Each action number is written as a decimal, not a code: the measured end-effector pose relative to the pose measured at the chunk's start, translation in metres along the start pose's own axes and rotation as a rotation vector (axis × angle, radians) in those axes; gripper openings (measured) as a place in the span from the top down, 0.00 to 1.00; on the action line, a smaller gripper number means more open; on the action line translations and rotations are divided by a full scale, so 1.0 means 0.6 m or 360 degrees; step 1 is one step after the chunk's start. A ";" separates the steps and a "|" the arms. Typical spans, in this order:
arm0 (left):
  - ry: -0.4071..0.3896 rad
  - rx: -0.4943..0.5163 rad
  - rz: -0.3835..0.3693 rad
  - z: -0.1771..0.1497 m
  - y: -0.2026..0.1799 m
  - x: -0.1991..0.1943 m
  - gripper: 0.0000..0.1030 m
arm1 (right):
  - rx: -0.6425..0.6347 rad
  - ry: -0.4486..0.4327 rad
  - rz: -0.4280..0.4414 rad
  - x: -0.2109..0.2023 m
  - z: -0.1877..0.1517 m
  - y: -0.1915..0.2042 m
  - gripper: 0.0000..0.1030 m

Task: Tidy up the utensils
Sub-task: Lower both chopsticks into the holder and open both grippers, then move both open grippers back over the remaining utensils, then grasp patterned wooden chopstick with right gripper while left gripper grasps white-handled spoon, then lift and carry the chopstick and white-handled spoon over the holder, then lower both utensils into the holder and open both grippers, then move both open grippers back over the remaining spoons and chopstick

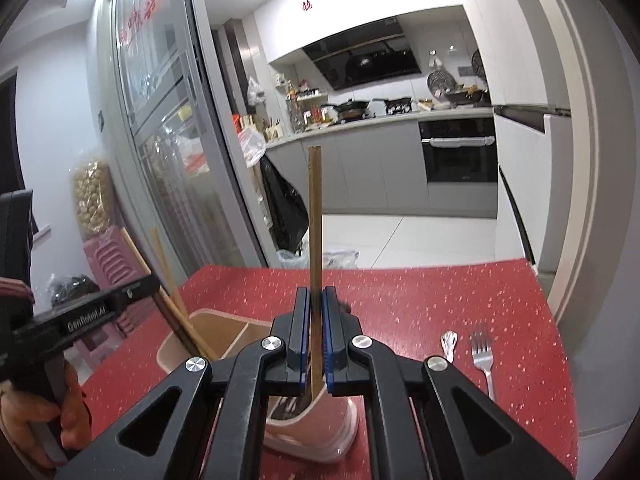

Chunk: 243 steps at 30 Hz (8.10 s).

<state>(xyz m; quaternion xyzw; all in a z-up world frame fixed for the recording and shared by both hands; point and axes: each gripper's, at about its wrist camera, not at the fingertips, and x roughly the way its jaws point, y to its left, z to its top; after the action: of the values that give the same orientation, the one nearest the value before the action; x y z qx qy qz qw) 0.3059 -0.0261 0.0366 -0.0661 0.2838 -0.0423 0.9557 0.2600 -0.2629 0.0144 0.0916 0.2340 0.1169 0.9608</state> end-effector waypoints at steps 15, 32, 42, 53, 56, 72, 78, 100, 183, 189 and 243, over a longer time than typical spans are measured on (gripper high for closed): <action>0.0113 -0.0010 0.0128 -0.015 0.020 -0.012 0.00 | 0.0147 0.0187 0.0082 -0.010 0.009 -0.038 0.43; 0.0418 0.0074 0.0224 -0.176 0.064 -0.058 0.00 | 0.0172 0.0512 0.0080 -0.070 -0.074 -0.026 0.00; 0.0699 0.0104 0.0172 -0.297 0.064 -0.043 0.00 | 0.0037 0.0876 -0.0050 -0.064 -0.189 -0.002 0.00; 0.0821 0.0164 0.0129 -0.327 0.048 -0.026 0.00 | -0.0103 0.1060 -0.0126 -0.054 -0.235 0.032 0.11; 0.0844 0.0163 0.0132 -0.328 0.046 -0.019 0.00 | -0.0138 0.1104 -0.0151 -0.044 -0.244 0.040 0.19; 0.0853 0.0181 0.0107 -0.310 0.044 0.011 0.00 | -0.0317 0.1203 -0.0257 -0.007 -0.264 0.079 0.43; 0.0845 0.0200 0.0086 -0.307 0.038 0.017 0.00 | -0.0334 0.1246 -0.0257 0.008 -0.258 0.093 0.44; 0.0909 0.0301 -0.0076 -0.290 -0.011 0.007 0.64 | -0.0282 0.1284 -0.0152 -0.002 -0.259 0.098 0.93; 0.0124 -0.0034 -0.0211 0.064 0.025 -0.027 0.79 | -0.0026 0.0284 0.0138 0.047 0.098 0.048 0.93; 0.0181 0.0017 -0.0154 0.032 0.029 -0.024 0.79 | 0.0005 0.0347 0.0146 0.060 0.061 0.037 0.93; 0.0182 0.0342 -0.0443 -0.157 -0.033 -0.132 0.78 | 0.0466 0.0549 0.0242 -0.113 -0.094 -0.085 0.31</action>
<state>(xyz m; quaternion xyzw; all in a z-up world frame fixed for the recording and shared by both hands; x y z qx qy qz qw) 0.1872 -0.0462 0.0037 0.0001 0.3197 -0.2080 0.9244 0.1845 -0.3230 -0.0177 0.2260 0.4016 0.1677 0.8715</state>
